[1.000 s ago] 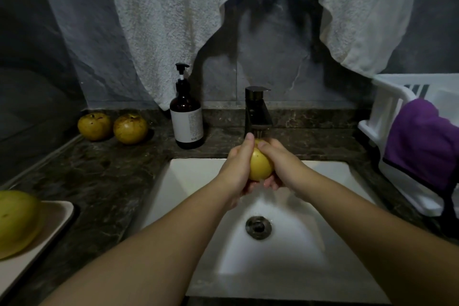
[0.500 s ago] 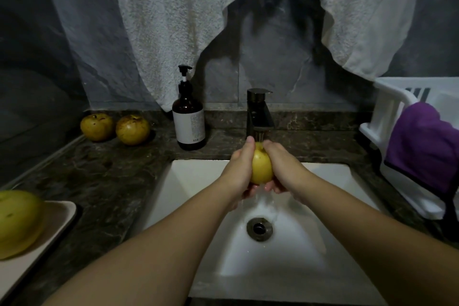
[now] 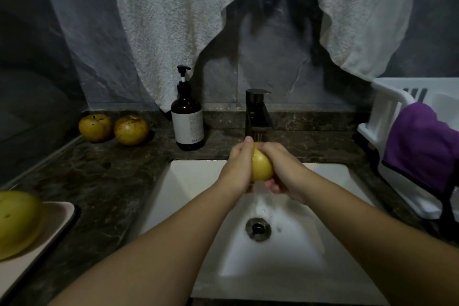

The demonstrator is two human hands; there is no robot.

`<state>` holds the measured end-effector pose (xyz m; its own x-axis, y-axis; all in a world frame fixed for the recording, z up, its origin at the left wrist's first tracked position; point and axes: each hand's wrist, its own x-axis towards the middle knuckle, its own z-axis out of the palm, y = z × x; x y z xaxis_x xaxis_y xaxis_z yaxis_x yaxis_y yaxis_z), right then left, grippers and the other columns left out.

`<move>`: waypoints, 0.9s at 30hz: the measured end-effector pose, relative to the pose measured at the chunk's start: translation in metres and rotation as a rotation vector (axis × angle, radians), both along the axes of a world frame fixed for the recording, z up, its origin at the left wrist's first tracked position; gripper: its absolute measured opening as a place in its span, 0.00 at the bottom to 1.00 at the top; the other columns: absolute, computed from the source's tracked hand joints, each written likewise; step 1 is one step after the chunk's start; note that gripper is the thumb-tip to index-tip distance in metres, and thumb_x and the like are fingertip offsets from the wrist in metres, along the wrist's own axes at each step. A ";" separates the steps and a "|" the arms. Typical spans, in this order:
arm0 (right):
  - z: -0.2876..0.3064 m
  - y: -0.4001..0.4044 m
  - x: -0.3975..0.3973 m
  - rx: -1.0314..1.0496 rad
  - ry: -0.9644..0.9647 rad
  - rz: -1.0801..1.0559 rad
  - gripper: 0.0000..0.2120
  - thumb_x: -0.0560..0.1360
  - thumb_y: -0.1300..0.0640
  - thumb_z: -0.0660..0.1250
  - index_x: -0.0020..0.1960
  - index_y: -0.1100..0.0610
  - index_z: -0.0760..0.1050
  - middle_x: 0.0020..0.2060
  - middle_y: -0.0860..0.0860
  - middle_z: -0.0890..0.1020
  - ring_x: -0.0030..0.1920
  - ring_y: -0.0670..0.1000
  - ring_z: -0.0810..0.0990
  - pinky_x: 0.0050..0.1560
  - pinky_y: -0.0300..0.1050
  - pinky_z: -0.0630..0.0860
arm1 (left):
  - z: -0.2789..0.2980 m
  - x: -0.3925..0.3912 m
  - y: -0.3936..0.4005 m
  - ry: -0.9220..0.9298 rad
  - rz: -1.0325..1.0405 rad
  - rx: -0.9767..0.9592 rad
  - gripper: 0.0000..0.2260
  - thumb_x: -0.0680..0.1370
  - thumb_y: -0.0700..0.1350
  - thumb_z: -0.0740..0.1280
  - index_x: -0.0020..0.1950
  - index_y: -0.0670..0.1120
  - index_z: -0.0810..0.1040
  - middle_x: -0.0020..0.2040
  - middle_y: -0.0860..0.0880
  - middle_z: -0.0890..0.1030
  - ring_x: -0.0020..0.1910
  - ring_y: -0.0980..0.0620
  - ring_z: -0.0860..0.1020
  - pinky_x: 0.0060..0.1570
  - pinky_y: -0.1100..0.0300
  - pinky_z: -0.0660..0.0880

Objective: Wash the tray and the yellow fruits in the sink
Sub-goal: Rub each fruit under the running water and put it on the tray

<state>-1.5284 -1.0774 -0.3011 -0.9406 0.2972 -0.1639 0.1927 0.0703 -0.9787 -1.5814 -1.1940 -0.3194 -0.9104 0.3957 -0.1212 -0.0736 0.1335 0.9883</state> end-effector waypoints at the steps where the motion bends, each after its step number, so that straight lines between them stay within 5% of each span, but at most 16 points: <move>1: 0.000 0.002 0.001 -0.023 0.015 0.007 0.15 0.79 0.37 0.61 0.59 0.45 0.72 0.38 0.57 0.78 0.26 0.49 0.75 0.26 0.41 0.67 | 0.002 0.000 -0.003 -0.069 0.000 0.036 0.29 0.75 0.76 0.54 0.67 0.61 0.73 0.58 0.44 0.83 0.51 0.44 0.85 0.43 0.51 0.83; 4: -0.001 0.003 -0.001 -0.063 -0.040 -0.017 0.23 0.78 0.33 0.60 0.63 0.49 0.72 0.38 0.57 0.78 0.26 0.49 0.75 0.28 0.41 0.69 | 0.005 -0.003 -0.006 -0.054 -0.005 0.027 0.27 0.78 0.74 0.57 0.62 0.56 0.77 0.54 0.43 0.85 0.45 0.44 0.86 0.37 0.55 0.80; 7: -0.004 -0.002 -0.005 -0.018 -0.147 -0.039 0.33 0.72 0.23 0.59 0.62 0.48 0.72 0.35 0.56 0.79 0.26 0.48 0.76 0.26 0.38 0.70 | -0.002 -0.006 -0.003 0.172 0.057 -0.086 0.24 0.80 0.71 0.58 0.63 0.54 0.75 0.55 0.47 0.81 0.51 0.45 0.83 0.50 0.49 0.82; 11: -0.003 0.004 -0.006 0.078 0.069 -0.039 0.23 0.77 0.30 0.59 0.61 0.45 0.72 0.40 0.60 0.82 0.27 0.53 0.78 0.26 0.40 0.68 | 0.005 -0.001 -0.004 0.017 -0.030 0.101 0.30 0.75 0.73 0.64 0.64 0.51 0.77 0.51 0.42 0.83 0.40 0.46 0.84 0.32 0.57 0.76; 14: -0.003 0.006 -0.003 0.041 -0.001 0.011 0.29 0.74 0.29 0.57 0.64 0.48 0.71 0.43 0.65 0.85 0.35 0.63 0.83 0.30 0.43 0.69 | 0.002 -0.001 -0.004 0.043 -0.033 0.044 0.30 0.73 0.74 0.65 0.62 0.52 0.77 0.52 0.43 0.84 0.39 0.46 0.85 0.31 0.57 0.77; 17: -0.005 0.001 -0.007 0.090 -0.102 -0.018 0.32 0.73 0.25 0.54 0.60 0.49 0.74 0.37 0.62 0.85 0.27 0.55 0.80 0.25 0.39 0.70 | -0.001 -0.001 -0.002 0.186 0.064 -0.061 0.23 0.77 0.72 0.62 0.59 0.55 0.75 0.49 0.49 0.83 0.37 0.52 0.85 0.29 0.60 0.77; 20: -0.004 0.002 -0.007 0.314 0.128 -0.079 0.19 0.78 0.31 0.56 0.55 0.43 0.73 0.43 0.54 0.82 0.33 0.52 0.82 0.23 0.41 0.72 | 0.004 -0.001 -0.003 0.038 0.015 0.067 0.21 0.79 0.72 0.57 0.58 0.58 0.75 0.44 0.46 0.84 0.27 0.51 0.82 0.25 0.61 0.74; 22: -0.004 0.003 -0.005 0.433 0.184 -0.055 0.16 0.77 0.30 0.57 0.53 0.40 0.72 0.46 0.51 0.81 0.40 0.50 0.83 0.28 0.44 0.76 | 0.006 -0.001 -0.006 -0.048 -0.023 0.104 0.21 0.80 0.71 0.55 0.59 0.58 0.75 0.41 0.44 0.84 0.28 0.50 0.81 0.26 0.61 0.73; 27: -0.007 -0.001 -0.006 0.089 -0.087 -0.025 0.29 0.74 0.24 0.55 0.60 0.45 0.72 0.37 0.57 0.83 0.24 0.50 0.78 0.22 0.38 0.68 | 0.004 -0.002 -0.008 0.110 0.025 0.010 0.17 0.82 0.67 0.59 0.61 0.56 0.73 0.54 0.45 0.80 0.44 0.46 0.82 0.32 0.55 0.78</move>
<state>-1.5344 -1.0784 -0.3080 -0.9160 0.3377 -0.2166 0.2796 0.1501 -0.9483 -1.5832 -1.2015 -0.3157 -0.9277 0.3729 -0.0161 0.0324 0.1233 0.9918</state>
